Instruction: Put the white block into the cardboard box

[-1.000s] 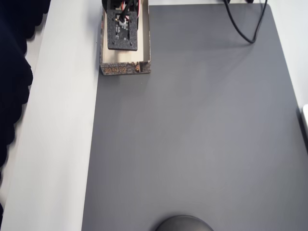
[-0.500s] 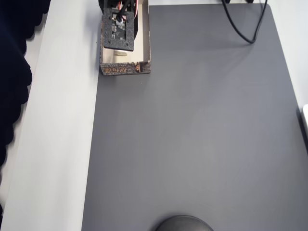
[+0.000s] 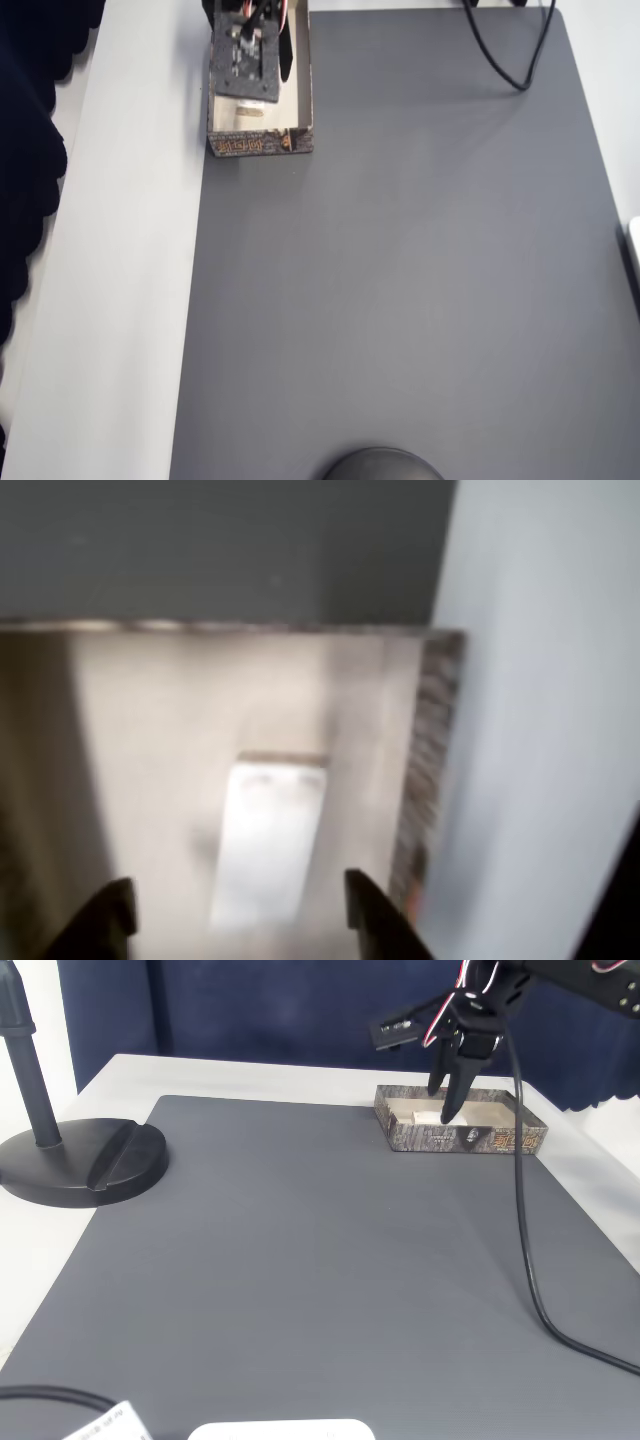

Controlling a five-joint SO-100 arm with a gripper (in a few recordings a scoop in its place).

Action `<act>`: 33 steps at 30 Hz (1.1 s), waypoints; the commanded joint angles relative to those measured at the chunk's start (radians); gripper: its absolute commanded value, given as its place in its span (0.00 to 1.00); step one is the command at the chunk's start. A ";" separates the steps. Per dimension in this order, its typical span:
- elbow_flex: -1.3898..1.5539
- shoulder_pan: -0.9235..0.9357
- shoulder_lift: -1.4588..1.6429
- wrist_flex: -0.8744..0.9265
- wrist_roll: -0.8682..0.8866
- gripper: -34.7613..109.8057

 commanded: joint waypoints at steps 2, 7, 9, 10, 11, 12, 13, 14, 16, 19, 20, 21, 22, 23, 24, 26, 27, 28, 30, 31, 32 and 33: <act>0.192 -0.031 0.330 0.020 -0.080 0.39; 0.327 -0.075 0.511 0.129 -0.206 0.31; 0.419 -0.107 0.600 0.149 -0.253 0.28; 0.485 -0.126 0.653 0.150 -0.291 0.27; 0.557 -0.147 0.710 0.150 -0.337 0.25; 0.630 -0.172 0.767 0.147 -0.376 0.24; 0.698 -0.201 0.824 0.147 -0.417 0.24; 0.756 -0.233 0.874 0.146 -0.454 0.23; 0.847 -0.305 0.956 0.150 -0.495 0.23; 0.968 -0.417 1.069 0.161 -0.565 0.23; 1.002 -0.459 1.103 0.163 -0.594 0.23; 1.035 -0.506 1.138 0.163 -0.632 0.23; 1.063 -0.548 1.164 0.163 -0.667 0.23; 1.089 -0.588 1.190 0.163 -0.701 0.23; 1.112 -0.627 1.215 0.161 -0.730 0.23; 1.166 -0.704 1.269 0.158 -0.796 0.23; 1.197 -0.741 1.302 0.158 -0.833 0.23; 1.229 -0.779 1.339 0.155 -0.871 0.23; 1.292 -0.847 1.413 0.153 -0.945 0.23; 1.319 -0.876 1.447 0.153 -0.966 0.23; 1.344 -0.900 1.474 0.153 -0.980 0.23; 1.364 -0.925 1.499 0.153 -0.994 0.23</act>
